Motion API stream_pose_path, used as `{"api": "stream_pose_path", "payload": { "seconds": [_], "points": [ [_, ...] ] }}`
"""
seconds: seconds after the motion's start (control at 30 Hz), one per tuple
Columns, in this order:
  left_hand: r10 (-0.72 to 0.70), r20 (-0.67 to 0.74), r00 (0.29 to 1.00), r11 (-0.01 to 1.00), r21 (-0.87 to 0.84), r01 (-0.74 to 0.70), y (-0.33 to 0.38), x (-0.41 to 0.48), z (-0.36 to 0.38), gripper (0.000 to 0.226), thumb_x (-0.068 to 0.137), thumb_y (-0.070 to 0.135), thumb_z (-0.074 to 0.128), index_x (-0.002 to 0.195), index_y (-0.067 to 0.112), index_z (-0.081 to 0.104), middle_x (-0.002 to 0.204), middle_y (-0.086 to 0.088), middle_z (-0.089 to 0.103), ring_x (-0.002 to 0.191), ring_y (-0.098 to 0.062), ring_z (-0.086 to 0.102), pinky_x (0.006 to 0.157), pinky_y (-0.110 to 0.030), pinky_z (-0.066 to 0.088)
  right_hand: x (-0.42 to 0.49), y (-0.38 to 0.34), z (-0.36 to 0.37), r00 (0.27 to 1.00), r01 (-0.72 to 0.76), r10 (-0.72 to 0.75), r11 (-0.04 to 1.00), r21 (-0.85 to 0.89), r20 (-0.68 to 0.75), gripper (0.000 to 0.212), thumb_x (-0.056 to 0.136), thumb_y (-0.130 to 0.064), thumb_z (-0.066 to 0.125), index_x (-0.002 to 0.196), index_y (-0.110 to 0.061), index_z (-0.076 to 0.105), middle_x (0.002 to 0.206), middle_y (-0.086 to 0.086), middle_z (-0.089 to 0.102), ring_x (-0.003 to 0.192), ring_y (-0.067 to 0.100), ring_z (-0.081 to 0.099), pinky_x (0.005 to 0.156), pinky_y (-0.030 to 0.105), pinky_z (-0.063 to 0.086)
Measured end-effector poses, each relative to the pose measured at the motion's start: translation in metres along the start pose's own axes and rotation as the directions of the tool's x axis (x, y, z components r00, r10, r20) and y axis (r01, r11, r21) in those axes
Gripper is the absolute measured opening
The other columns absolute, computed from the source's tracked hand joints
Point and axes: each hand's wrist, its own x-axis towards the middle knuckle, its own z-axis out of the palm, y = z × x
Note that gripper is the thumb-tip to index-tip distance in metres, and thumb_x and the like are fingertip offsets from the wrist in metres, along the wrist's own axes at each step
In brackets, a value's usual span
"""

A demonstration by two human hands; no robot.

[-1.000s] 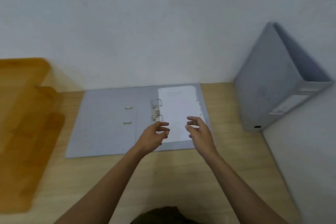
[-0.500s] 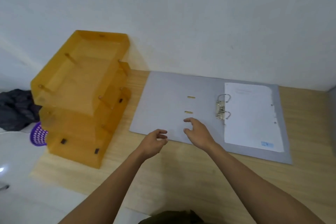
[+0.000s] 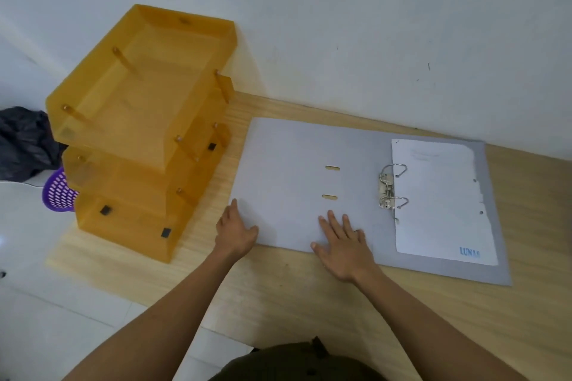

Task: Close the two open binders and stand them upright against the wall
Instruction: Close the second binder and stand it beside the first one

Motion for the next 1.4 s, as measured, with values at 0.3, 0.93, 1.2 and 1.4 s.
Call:
{"api": "stream_pose_path", "payload": {
  "seconds": [0.3, 0.93, 1.2, 1.4],
  "points": [
    [-0.095, -0.175, 0.98, 0.989, -0.132, 0.072, -0.005, 0.001, 0.006, 0.082, 0.092, 0.035, 0.062, 0.157, 0.009, 0.02, 0.156, -0.021, 0.032, 0.141, -0.043, 0.032, 0.111, -0.055, 0.033, -0.022, -0.02, -0.009, 1.0, -0.005, 0.005, 0.995, 0.099, 0.002, 0.073, 0.102, -0.061, 0.025, 0.164, -0.023, 0.015, 0.174, 0.005, 0.007, 0.161, 0.024, 0.0, 0.127, 0.055, -0.002],
    [0.406, -0.076, 0.911, 0.824, -0.401, -0.401, 0.102, -0.045, -0.108, 0.034, 0.098, 0.026, 0.057, 0.131, 0.02, 0.054, 0.125, 0.001, 0.064, 0.109, -0.018, 0.064, 0.078, -0.029, 0.052, -0.015, -0.104, -0.106, 0.962, 0.268, -0.148, 0.686, 0.677, -0.231, 0.069, 0.103, -0.06, 0.029, 0.164, -0.034, 0.009, 0.174, -0.012, 0.0, 0.159, 0.005, -0.002, 0.129, 0.035, 0.004],
    [0.548, 0.155, 0.822, 0.58, -0.778, -0.24, 0.177, -0.062, -0.035, 0.073, 0.1, 0.064, 0.019, 0.153, 0.019, 0.041, 0.151, -0.001, 0.052, 0.141, -0.014, 0.046, 0.121, -0.042, 0.03, -0.053, -0.076, -0.144, 0.908, 0.38, -0.03, 0.479, 0.791, -0.418, 0.073, 0.1, -0.065, 0.029, 0.164, -0.034, 0.011, 0.171, -0.017, 0.014, 0.156, 0.0, 0.014, 0.13, 0.037, 0.015],
    [0.592, 0.119, 0.797, 0.624, -0.693, -0.361, 0.217, -0.083, 0.039, 0.054, 0.109, 0.042, 0.014, 0.16, 0.027, 0.019, 0.167, 0.009, 0.02, 0.153, -0.007, 0.018, 0.126, -0.036, 0.013, -0.082, -0.014, -0.182, 0.875, 0.328, 0.156, 0.503, 0.799, -0.457, 0.054, 0.099, -0.039, 0.057, 0.15, -0.028, 0.045, 0.141, -0.008, 0.061, 0.132, 0.013, 0.057, 0.104, 0.029, 0.042]
  ]
}}
